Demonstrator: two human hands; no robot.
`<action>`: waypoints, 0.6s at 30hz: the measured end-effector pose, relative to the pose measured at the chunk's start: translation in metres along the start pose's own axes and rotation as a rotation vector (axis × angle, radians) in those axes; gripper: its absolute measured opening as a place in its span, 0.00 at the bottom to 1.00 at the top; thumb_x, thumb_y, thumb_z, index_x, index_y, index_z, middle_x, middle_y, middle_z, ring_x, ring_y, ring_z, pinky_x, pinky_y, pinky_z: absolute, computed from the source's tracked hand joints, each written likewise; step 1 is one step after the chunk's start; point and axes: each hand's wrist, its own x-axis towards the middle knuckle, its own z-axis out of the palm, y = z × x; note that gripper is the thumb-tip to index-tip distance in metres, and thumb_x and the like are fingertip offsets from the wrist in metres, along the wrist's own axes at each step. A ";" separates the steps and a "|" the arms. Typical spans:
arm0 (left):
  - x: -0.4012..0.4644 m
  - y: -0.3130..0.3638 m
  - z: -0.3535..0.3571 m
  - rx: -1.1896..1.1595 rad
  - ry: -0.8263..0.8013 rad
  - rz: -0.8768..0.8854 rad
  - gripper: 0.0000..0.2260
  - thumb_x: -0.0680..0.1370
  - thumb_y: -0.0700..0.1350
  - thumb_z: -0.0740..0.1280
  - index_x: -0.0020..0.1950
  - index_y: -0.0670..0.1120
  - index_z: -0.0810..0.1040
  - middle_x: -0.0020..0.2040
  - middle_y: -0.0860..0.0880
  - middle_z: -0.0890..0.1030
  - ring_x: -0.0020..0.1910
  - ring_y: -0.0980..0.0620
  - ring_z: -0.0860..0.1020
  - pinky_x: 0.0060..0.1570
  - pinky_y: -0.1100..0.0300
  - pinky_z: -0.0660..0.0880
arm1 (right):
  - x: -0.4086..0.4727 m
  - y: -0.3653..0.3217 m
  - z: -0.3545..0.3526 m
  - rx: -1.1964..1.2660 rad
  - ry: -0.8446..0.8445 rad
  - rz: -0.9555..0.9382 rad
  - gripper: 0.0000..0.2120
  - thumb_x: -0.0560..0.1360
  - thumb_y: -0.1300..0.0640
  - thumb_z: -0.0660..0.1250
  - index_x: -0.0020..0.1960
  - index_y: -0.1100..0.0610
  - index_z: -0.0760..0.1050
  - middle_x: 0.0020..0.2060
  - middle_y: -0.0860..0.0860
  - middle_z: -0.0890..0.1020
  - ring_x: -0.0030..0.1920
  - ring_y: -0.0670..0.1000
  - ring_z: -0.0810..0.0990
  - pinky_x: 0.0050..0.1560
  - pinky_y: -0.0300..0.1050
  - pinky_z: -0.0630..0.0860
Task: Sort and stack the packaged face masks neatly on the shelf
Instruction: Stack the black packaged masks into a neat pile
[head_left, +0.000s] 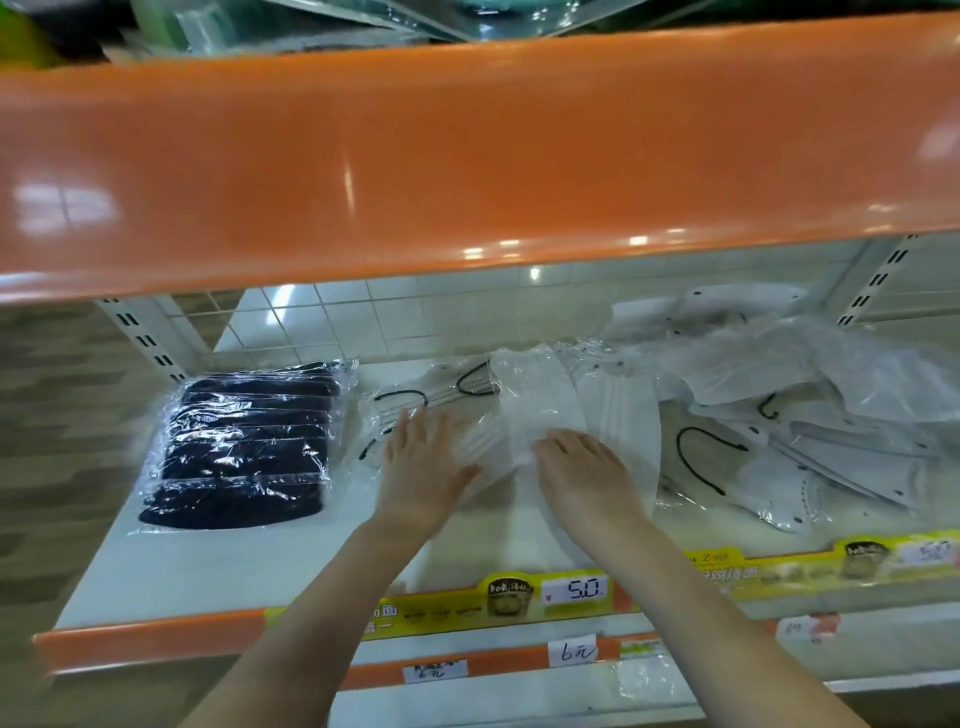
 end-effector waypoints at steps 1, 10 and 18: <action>0.002 -0.005 0.000 -0.017 0.014 -0.043 0.33 0.78 0.58 0.63 0.77 0.50 0.52 0.78 0.46 0.49 0.77 0.45 0.43 0.73 0.49 0.46 | -0.002 0.001 0.001 0.001 -0.016 0.023 0.15 0.74 0.57 0.59 0.55 0.60 0.79 0.55 0.56 0.79 0.58 0.59 0.78 0.56 0.52 0.74; 0.019 -0.015 0.001 0.217 0.114 -0.062 0.25 0.76 0.61 0.61 0.68 0.50 0.67 0.65 0.48 0.72 0.66 0.45 0.67 0.59 0.52 0.66 | 0.003 0.002 -0.003 -0.068 -0.102 0.173 0.21 0.81 0.44 0.53 0.68 0.55 0.68 0.72 0.53 0.65 0.73 0.53 0.61 0.70 0.48 0.58; 0.025 -0.010 -0.008 0.162 0.250 -0.037 0.09 0.80 0.44 0.57 0.49 0.43 0.76 0.45 0.43 0.78 0.48 0.43 0.77 0.37 0.56 0.67 | 0.000 0.008 -0.013 -0.041 -0.150 0.193 0.29 0.79 0.39 0.51 0.74 0.55 0.60 0.76 0.52 0.58 0.76 0.50 0.55 0.72 0.46 0.53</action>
